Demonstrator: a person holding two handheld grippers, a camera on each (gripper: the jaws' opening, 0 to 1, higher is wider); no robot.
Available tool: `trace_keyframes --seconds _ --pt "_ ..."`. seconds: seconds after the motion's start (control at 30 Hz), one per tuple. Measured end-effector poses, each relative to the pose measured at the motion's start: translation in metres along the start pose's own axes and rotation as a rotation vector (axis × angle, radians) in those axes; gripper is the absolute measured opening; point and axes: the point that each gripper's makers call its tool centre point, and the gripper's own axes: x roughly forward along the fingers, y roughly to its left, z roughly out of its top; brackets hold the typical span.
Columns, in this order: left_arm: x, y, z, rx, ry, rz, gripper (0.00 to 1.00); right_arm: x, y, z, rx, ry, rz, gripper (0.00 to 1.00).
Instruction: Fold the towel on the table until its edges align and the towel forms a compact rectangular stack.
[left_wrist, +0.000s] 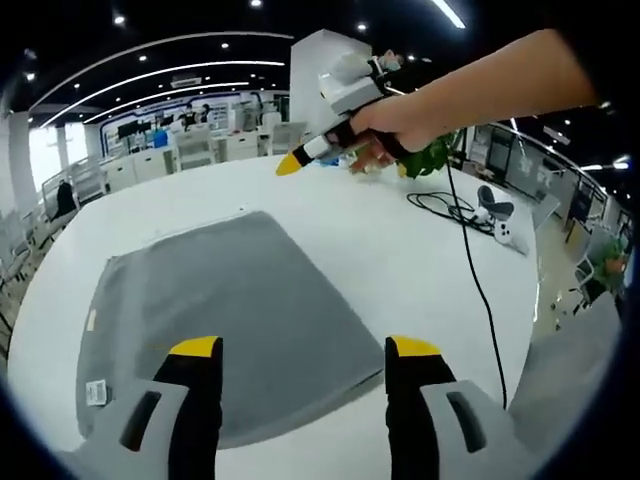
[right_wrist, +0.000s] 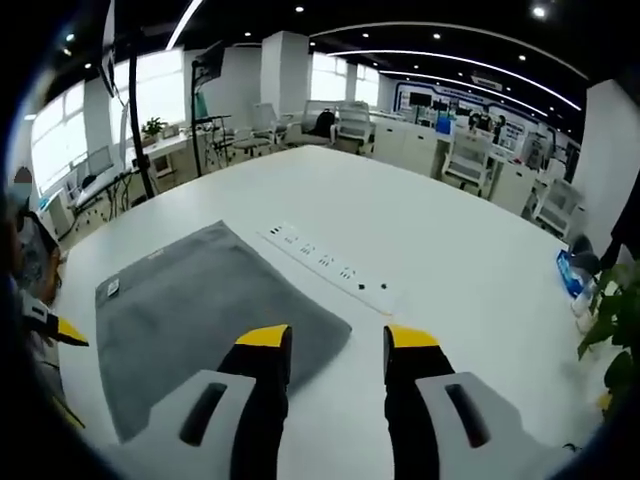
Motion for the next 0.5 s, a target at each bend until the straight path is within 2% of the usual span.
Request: trace_keyframes --seconds 0.1,0.27,0.5 --pt "0.005 -0.005 -0.001 0.029 0.009 -0.001 0.67 0.004 -0.002 -0.002 0.001 0.001 0.006 0.35" --pt "0.013 -0.011 -0.003 0.015 0.016 -0.013 0.65 0.015 0.001 -0.014 0.013 0.005 0.02 0.33" --pt "0.028 -0.031 -0.016 0.01 0.059 -0.074 0.55 0.03 -0.003 -0.022 0.014 0.033 0.035 0.31"
